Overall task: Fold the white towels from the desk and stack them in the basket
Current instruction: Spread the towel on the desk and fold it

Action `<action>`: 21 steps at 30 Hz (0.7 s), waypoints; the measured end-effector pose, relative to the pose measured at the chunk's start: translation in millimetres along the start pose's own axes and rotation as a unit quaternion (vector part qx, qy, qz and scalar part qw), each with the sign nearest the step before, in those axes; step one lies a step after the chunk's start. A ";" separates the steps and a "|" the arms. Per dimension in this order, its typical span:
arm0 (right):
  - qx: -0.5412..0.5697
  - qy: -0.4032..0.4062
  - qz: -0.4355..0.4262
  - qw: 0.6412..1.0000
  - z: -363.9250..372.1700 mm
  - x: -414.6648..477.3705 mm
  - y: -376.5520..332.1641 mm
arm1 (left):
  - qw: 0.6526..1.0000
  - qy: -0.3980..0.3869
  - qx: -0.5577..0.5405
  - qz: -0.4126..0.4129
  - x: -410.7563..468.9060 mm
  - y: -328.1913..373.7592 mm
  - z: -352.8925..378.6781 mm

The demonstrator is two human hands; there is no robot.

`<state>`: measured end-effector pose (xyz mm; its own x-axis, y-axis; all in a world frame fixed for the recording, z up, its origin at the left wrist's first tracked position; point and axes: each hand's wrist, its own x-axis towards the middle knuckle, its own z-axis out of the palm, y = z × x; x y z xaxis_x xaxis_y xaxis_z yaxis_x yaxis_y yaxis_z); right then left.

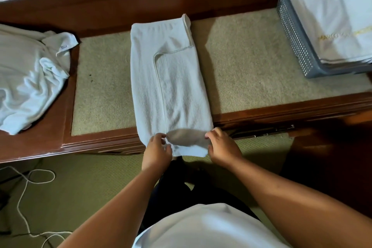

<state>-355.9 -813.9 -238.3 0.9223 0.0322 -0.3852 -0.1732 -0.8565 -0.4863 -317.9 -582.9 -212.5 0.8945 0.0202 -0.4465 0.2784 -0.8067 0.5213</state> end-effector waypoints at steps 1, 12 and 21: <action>-0.011 0.012 -0.013 1.000 -2.7 1.9 -1.9 | 1.000 0.007 -0.003 0.022 3.4 6.4 -0.2; -0.077 0.030 -0.054 0.995 -25.5 48.6 -8.7 | 0.993 0.030 0.079 0.085 59.8 36.0 -8.5; -0.126 0.007 -0.065 0.990 -43.1 137.8 -16.6 | 0.980 -0.011 0.166 0.112 160.4 65.4 -26.3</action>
<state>-211.0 -817.4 -249.5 0.9362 0.1447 -0.3204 0.0372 -0.9470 -0.3192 -147.0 -616.8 -230.8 0.9111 -0.1896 -0.3660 -0.0564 -0.9369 0.3449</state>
